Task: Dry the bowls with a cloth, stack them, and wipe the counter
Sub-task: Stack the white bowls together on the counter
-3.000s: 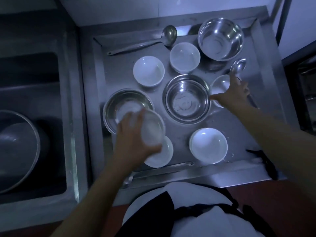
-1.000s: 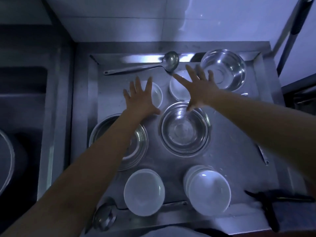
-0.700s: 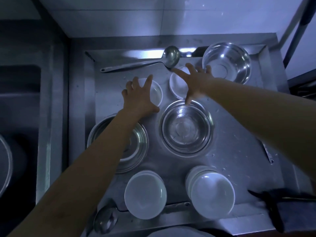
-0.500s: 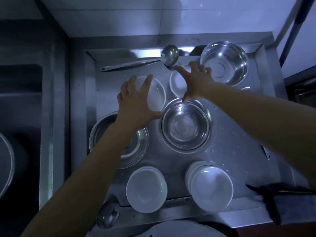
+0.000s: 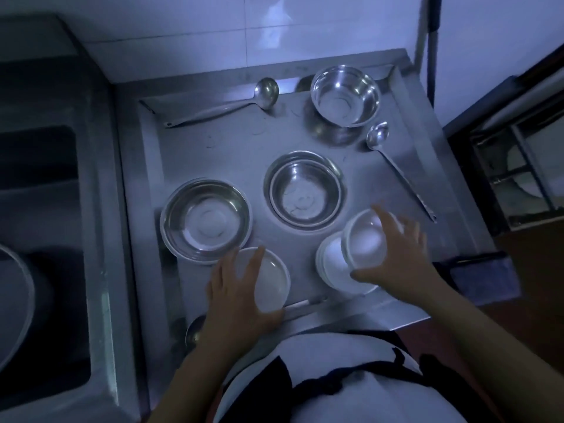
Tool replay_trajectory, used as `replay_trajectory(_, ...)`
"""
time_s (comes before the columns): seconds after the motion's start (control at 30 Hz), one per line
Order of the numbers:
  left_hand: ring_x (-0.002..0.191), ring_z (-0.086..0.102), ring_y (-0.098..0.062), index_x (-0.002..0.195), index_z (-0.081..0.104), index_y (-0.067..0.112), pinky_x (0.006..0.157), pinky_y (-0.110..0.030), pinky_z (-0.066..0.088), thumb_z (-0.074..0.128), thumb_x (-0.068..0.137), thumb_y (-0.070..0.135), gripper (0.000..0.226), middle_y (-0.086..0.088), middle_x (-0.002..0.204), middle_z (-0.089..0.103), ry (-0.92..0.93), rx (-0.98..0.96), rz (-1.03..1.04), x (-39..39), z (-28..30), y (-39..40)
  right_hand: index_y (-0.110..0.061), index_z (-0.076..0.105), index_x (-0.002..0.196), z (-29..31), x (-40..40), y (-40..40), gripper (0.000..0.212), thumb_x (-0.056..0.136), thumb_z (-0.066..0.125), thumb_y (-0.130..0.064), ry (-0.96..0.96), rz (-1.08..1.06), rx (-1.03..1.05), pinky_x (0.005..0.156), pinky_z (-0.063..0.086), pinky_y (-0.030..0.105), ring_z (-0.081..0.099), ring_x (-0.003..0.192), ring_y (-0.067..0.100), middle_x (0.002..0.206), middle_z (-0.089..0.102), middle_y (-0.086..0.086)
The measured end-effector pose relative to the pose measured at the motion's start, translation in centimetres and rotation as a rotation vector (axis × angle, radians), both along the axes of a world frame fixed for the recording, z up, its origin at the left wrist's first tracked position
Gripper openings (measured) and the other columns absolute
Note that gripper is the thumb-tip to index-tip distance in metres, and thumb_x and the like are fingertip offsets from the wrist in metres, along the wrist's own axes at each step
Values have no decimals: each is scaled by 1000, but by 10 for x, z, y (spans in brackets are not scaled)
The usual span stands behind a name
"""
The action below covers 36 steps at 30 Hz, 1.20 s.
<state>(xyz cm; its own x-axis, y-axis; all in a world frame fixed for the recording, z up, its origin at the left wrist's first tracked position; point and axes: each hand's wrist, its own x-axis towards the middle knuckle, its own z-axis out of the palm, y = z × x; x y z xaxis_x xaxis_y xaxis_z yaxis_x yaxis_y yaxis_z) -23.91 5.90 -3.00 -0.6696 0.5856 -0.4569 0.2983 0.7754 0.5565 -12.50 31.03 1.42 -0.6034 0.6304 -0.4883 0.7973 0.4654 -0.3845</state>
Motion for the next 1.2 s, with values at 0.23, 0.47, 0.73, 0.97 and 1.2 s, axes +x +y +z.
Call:
replay_trajectory(0.23,150,4,-32,158,12,41,120,-51,14,79,71,55,111,-9,164,2,95,-75,-107,19,-17,1,-43,12,156,-12,49,-48,125,59,90,-34,33,69,59,98,34,41,22,130,33,147,16,9)
replay_trajectory(0.47,150,10,-36,160,14,37,119,-52,17,78,73,53,108,-14,163,7,184,-86,-86,18,-23,8,-44,7,156,-9,61,-69,124,61,86,-34,101,129,78,98,37,41,17,131,26,146,13,2)
replay_trajectory(0.73,154,-2,-32,156,-13,48,121,-58,13,87,67,52,134,-4,167,-7,88,30,-19,17,-24,1,-45,3,156,-8,65,-61,126,63,86,-35,83,98,78,96,32,37,17,130,26,144,11,1)
replay_trajectory(0.97,151,14,-21,160,1,34,121,-49,20,93,64,41,134,1,165,17,-49,215,212,16,-29,-38,-44,5,157,-3,45,-58,126,64,89,-37,52,118,68,105,34,45,19,135,31,150,13,8)
replay_trajectory(1.2,128,46,-3,135,33,57,106,-39,47,77,85,4,85,30,129,45,-491,494,563,40,-32,-47,-45,7,155,13,18,-61,123,63,88,-33,92,278,5,109,32,46,11,143,28,154,7,2)
